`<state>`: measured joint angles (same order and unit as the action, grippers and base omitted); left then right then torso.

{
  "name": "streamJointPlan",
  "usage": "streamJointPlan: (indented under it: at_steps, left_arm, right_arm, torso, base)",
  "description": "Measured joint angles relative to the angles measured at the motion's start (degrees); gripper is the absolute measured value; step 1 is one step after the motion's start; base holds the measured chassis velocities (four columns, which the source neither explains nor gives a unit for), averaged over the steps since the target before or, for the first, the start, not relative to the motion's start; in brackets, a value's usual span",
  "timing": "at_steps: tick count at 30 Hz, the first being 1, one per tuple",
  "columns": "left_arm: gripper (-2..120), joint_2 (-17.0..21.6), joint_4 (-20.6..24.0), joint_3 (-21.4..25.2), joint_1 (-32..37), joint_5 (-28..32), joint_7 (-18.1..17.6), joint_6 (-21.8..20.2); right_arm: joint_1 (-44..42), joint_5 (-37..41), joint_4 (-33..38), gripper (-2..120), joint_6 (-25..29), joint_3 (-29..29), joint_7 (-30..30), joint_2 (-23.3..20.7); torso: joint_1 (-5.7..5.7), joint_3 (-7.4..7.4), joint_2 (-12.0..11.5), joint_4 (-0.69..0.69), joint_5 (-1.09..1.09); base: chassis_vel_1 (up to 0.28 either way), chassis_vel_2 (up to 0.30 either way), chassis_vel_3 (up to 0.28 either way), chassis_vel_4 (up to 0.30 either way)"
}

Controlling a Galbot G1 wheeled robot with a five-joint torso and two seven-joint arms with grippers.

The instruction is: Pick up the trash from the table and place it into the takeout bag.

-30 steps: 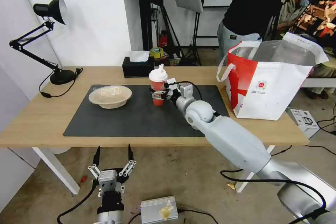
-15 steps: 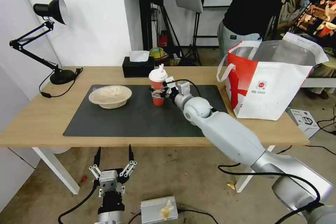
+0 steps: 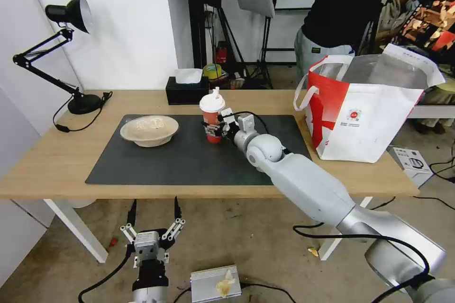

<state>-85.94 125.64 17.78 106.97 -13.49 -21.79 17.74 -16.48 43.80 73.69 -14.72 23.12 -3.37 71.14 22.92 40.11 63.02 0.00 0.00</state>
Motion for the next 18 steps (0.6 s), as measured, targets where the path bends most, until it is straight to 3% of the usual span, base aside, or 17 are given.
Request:
streamJointPlan:
  at_steps: [9, 18]
  left_arm:
    - [100, -0.03, -0.32, -0.11, -0.22, -0.11, 0.00, 0.00]
    - [100, -0.01, -0.26, -0.17, -0.37, -0.26, 0.01, -0.09]
  right_arm:
    - [-0.03, 0.41, 3.07, 18, 0.27, -0.01, 0.13, -2.70]
    - [0.86, 3.48, 12.99, 1, -0.61, -0.35, -1.22, -8.05]
  torso:
    - [0.00, 0.00, 0.00, 0.00, 0.00]
    - [0.00, 0.00, 0.00, 0.00, 0.00]
  base:
    - [0.000, 0.000, 0.000, 0.000]
    - [0.000, 0.000, 0.000, 0.000]
